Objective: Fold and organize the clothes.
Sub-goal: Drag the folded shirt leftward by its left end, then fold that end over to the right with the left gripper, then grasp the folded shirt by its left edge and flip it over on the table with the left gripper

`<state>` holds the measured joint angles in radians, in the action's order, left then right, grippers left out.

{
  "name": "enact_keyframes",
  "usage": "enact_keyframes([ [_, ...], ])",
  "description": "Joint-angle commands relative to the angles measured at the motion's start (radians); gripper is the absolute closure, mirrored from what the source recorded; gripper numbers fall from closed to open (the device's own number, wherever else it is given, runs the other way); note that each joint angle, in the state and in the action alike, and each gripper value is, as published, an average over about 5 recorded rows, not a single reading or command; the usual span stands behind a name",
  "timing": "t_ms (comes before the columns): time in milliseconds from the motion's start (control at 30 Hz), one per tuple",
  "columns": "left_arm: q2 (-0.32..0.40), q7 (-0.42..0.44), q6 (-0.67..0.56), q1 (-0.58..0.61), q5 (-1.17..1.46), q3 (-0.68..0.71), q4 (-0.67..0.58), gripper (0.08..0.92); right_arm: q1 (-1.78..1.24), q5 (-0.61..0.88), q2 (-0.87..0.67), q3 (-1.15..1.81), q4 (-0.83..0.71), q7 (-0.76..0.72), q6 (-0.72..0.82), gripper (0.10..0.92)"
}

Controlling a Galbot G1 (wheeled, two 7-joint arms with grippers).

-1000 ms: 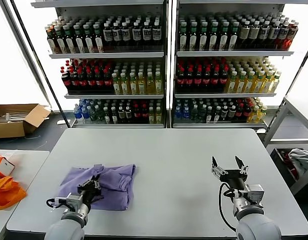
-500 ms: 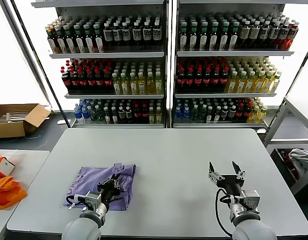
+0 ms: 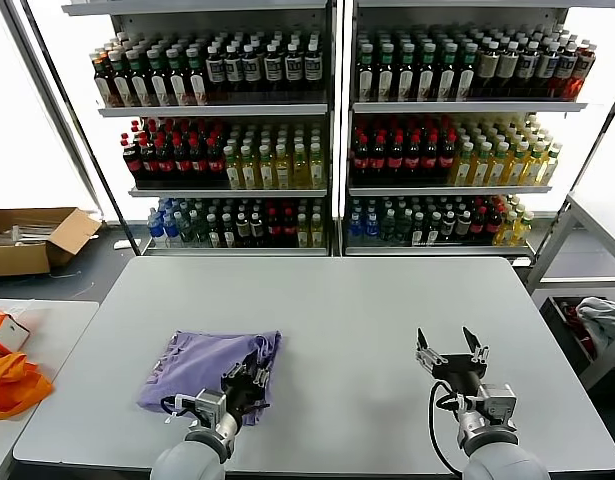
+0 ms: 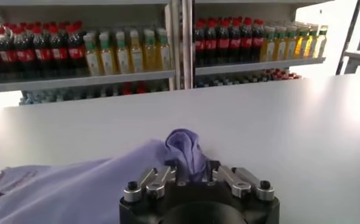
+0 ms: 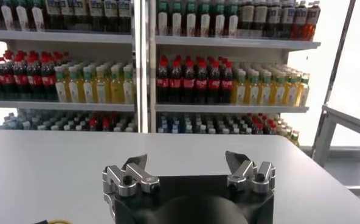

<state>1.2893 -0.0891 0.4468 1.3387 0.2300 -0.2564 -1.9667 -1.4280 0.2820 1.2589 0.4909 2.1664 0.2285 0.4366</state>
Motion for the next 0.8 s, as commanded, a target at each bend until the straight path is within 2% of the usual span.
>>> enact_keyframes([
  [33,-0.002,-0.074,0.014,0.044,0.524,0.0,-0.207,0.556,0.009,-0.004,0.001,-0.012,-0.011,0.0,-0.001,0.203],
  [167,-0.014,-0.142,0.004,0.041,0.799,-0.085,-0.34,0.443,0.025,-0.008,0.0,-0.029,-0.022,0.0,-0.001,0.203],
  [267,-0.049,-0.147,-0.005,0.033,0.798,-0.176,-0.368,0.357,0.037,-0.011,-0.002,-0.046,-0.029,0.0,-0.001,0.203],
  [333,-0.092,-0.118,-0.015,0.029,0.613,-0.242,-0.327,0.296,0.046,-0.012,-0.004,-0.06,-0.031,-0.001,-0.001,0.203],
  [433,-0.156,-0.052,-0.067,0.044,0.224,-0.322,-0.195,0.221,0.056,-0.012,-0.011,-0.076,-0.033,-0.002,0.0,0.203],
  [533,-0.191,-0.018,-0.13,0.07,-0.03,-0.377,-0.059,0.184,0.064,-0.012,-0.022,-0.088,-0.035,-0.002,0.0,0.203],
  [667,-0.195,-0.021,-0.146,0.077,-0.041,-0.416,0.049,0.178,0.068,-0.011,-0.033,-0.092,-0.036,-0.003,0.001,0.203],
  [800,-0.185,-0.02,-0.123,0.07,0.03,-0.42,0.099,0.177,0.066,-0.011,-0.038,-0.095,-0.032,-0.004,0.002,0.203],
])
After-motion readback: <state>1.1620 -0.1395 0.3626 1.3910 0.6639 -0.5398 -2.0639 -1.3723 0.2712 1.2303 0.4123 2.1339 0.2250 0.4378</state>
